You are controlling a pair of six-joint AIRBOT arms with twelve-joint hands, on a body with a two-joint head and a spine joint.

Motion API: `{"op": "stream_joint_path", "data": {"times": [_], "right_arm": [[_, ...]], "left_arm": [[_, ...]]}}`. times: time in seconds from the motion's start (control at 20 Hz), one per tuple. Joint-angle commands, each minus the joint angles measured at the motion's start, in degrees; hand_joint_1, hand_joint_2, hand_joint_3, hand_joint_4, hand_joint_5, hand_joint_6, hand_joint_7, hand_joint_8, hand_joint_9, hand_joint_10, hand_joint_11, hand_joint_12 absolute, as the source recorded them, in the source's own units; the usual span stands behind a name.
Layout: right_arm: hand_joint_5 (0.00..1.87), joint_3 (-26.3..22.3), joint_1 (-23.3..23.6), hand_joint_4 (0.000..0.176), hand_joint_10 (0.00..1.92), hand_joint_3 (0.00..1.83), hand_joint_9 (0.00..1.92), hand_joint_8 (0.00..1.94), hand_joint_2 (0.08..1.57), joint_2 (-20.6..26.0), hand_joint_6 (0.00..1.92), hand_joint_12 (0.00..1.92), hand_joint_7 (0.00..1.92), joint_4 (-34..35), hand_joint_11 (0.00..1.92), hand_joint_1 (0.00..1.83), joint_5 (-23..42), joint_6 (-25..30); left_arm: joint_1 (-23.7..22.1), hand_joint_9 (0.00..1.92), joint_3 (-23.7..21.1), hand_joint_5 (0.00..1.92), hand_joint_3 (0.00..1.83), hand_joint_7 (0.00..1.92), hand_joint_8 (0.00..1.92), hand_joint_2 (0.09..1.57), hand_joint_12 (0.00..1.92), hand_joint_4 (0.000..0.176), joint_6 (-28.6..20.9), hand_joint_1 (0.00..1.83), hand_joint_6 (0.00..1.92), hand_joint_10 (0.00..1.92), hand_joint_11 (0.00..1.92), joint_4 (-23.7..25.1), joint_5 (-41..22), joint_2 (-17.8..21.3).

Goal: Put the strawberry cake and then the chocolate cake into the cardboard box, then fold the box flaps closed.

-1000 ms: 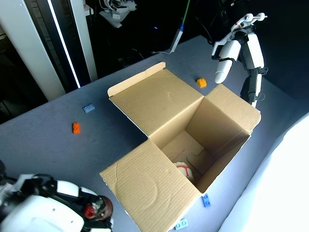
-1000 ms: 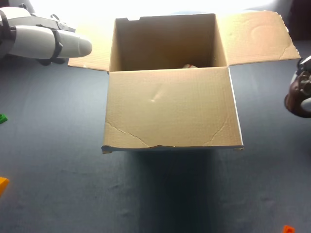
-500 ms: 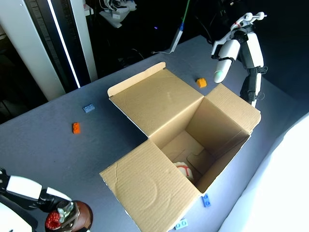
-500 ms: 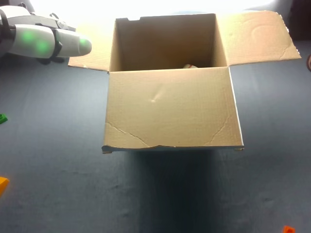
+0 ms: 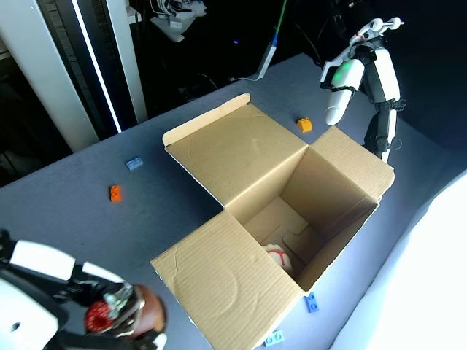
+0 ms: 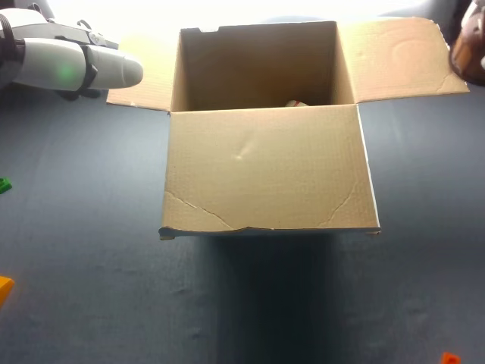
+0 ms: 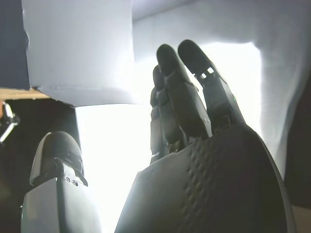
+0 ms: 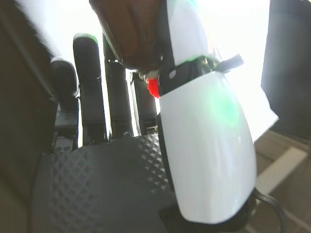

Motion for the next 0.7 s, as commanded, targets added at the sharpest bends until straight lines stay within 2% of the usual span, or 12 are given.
{"op": "stream_joint_path", "data": {"times": [0.0,0.1,0.15,0.25,0.35,0.4,0.45,0.5,0.65], "right_arm": [[0.93,0.3,1.0,0.000,1.62,0.00,0.58,1.37,1.21,1.0,0.98,1.92,0.76,0.1,0.16,1.34,6.8,0.4],[0.88,0.3,1.9,0.000,1.61,0.00,0.59,1.38,1.22,0.7,1.06,1.91,0.77,0.1,0.19,1.34,6.8,0.5],[0.94,0.3,2.6,0.000,1.62,0.00,0.61,1.36,1.20,0.5,0.97,1.92,0.80,-0.1,0.20,1.35,6.5,0.5],[0.83,0.3,3.5,0.000,1.54,0.00,0.64,1.34,1.21,0.1,1.18,1.78,0.80,-0.4,0.26,1.34,6.0,0.5],[0.81,0.4,4.4,0.000,1.49,0.00,0.68,1.32,1.20,-1.0,1.19,1.71,0.83,-1.4,0.28,1.35,5.8,0.5],[0.81,0.7,4.8,0.000,1.57,0.00,0.64,1.36,1.21,-1.7,1.18,1.83,0.79,-1.7,0.20,1.34,5.6,0.5],[0.82,1.3,5.6,0.000,1.58,0.00,0.63,1.36,1.21,-2.7,1.16,1.85,0.79,-1.8,0.19,1.34,4.7,0.4],[0.84,1.9,6.4,0.000,1.51,0.00,0.68,1.28,1.19,-3.9,1.13,1.74,0.85,-1.8,0.23,1.35,3.8,0.3],[0.92,4.1,7.5,0.000,1.53,0.00,0.66,1.35,1.19,-7.7,1.04,1.77,0.80,-2.1,0.27,1.35,3.2,-0.1]], "left_arm": [[-0.9,0.63,0.3,0.31,0.00,0.50,0.00,1.02,1.15,0.017,-0.4,0.41,0.00,0.00,0.20,0.3,-2.2,0.2],[-1.0,0.63,0.5,0.32,0.00,0.51,0.00,1.01,1.15,0.013,-0.4,0.45,0.00,0.00,0.20,0.3,-2.2,0.0],[-1.0,0.63,0.6,0.32,0.00,0.50,0.00,1.02,1.15,0.014,-0.4,0.44,0.00,0.00,0.20,0.3,-2.2,-0.1],[-1.0,0.63,0.8,0.32,0.00,0.51,0.00,1.02,1.16,0.008,-0.4,0.41,0.00,0.00,0.20,0.3,-2.2,-0.1],[-1.1,0.63,0.9,0.32,0.00,0.49,0.00,1.02,1.19,0.012,-0.4,0.41,0.00,0.00,0.18,0.3,-2.2,-0.2],[-1.2,0.62,0.9,0.31,0.00,0.47,0.00,1.03,1.19,0.015,-0.4,0.39,0.00,0.00,0.17,0.3,-2.2,-0.2],[-1.2,0.62,0.9,0.30,0.00,0.47,0.00,1.02,1.17,0.019,-0.4,0.41,0.00,0.00,0.18,0.3,-2.2,-0.3],[-1.2,0.64,1.0,0.27,0.00,0.51,0.01,1.01,1.17,0.020,-0.4,0.44,0.00,0.01,0.21,0.3,-2.1,-0.3],[-1.3,0.65,1.2,0.29,0.00,0.52,0.01,1.01,1.16,0.019,-0.4,0.45,0.01,0.01,0.21,-0.1,-2.0,-0.4]]}}
